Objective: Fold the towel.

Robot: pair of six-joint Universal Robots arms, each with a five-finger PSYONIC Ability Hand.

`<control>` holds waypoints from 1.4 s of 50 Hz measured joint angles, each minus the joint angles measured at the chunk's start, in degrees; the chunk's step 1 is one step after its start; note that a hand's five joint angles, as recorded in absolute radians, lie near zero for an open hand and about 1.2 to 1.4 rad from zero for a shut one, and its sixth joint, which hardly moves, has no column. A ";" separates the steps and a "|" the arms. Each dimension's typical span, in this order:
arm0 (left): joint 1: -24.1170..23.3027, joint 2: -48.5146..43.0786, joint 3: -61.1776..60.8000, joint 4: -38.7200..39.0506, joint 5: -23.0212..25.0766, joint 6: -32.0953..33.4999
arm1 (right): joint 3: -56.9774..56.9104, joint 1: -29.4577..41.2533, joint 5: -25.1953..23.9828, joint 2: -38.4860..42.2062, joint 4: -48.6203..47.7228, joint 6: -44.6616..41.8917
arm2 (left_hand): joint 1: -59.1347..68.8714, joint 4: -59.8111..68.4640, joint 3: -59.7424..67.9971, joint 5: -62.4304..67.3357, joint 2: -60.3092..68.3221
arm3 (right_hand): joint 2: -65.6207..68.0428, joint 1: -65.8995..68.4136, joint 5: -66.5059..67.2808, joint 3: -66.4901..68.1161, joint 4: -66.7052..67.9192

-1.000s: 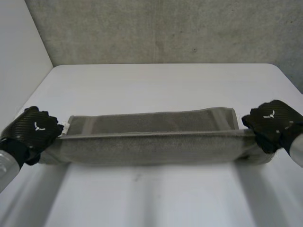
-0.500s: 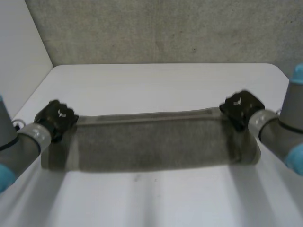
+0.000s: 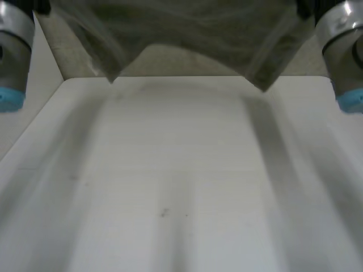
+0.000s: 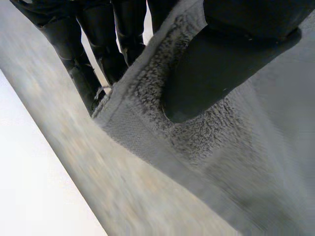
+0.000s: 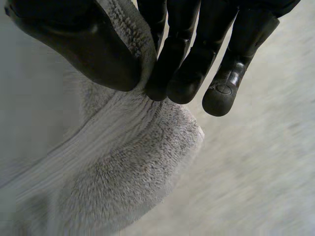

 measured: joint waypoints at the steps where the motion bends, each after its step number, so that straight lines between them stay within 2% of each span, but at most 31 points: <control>1: 0.16 0.11 -1.32 -0.27 0.13 0.03 | 0.97 -0.02 -0.12 -0.03 0.80 -0.02 | 0.00 0.00 0.00 0.00 0.00 | 0.00 0.00 0.00 0.00 0.00; 6: 1.91 0.72 -14.07 -0.80 2.71 0.88 | 10.93 -0.17 -1.94 0.13 3.85 -0.69 | 0.00 0.00 0.00 0.00 0.00 | 0.00 0.00 0.00 0.00 0.00; 11: 3.15 0.66 -26.63 1.87 6.88 3.93 | 23.00 -0.24 -5.15 1.20 0.28 -2.72 | 0.00 0.00 0.00 0.00 0.01 | 0.00 0.00 0.00 0.00 0.00; 17: 3.86 0.24 -38.24 7.09 9.64 11.42 | 33.45 -0.13 -7.01 3.76 -5.28 -4.96 | 0.00 0.00 0.00 0.00 0.01 | 0.00 0.00 0.00 0.00 0.00; 21: 4.83 0.45 -41.99 9.30 10.06 15.31 | 36.42 -0.12 -7.07 4.79 -6.62 -4.91 | 0.00 0.00 0.00 0.00 0.01 | -0.44 -0.47 -0.27 -0.46 -0.40; 23: 5.76 0.85 -43.24 9.99 10.12 16.75 | 37.46 -0.22 -6.87 5.12 -6.92 -3.90 | 0.00 0.00 0.00 0.00 0.01 | -9.16 -8.94 -9.35 -8.96 -8.69; 33: 7.85 2.64 -43.66 10.24 9.93 17.36 | 37.68 -1.45 -5.87 5.15 -6.49 7.27 | 0.00 0.01 0.00 0.00 0.01 | -32.49 -33.85 -35.23 -33.13 -32.78; 50: 8.06 2.96 -44.02 10.21 9.87 16.57 | 36.78 -3.98 -5.89 5.89 -4.99 8.70 | 0.00 0.00 0.00 0.00 0.01 | -34.97 -36.81 -38.33 -36.00 -35.63; 59: 8.16 2.89 -44.03 10.22 9.87 16.65 | 34.39 -4.56 -6.19 5.94 2.08 7.12 | 0.00 0.00 0.00 0.00 0.01 | -37.71 -39.96 -41.49 -39.67 -39.46; 63: 8.18 2.88 -44.02 10.21 9.88 16.67 | 33.05 -5.64 -6.37 5.85 4.96 6.88 | 0.00 0.00 0.00 0.00 0.01 | -36.96 -35.27 -36.38 -35.79 -35.78; 65: 8.19 2.90 -44.02 10.21 9.87 16.69 | 32.48 -6.28 -6.43 5.69 5.92 6.92 | 0.00 0.00 0.00 0.00 0.01 | -26.99 -26.49 -27.83 -26.36 -26.29; 68: 8.19 2.93 -44.02 10.19 9.87 16.71 | 32.12 -6.90 -6.51 5.45 6.37 7.07 | 0.00 0.00 0.00 0.00 0.01 | -19.65 -19.89 -20.99 -19.84 -19.64; 70: 8.19 2.93 -44.04 10.17 9.89 16.72 | 31.97 -7.29 -6.52 5.30 6.42 7.22 | 0.00 0.00 0.00 0.00 0.01 | -29.55 -29.76 -30.50 -29.06 -28.68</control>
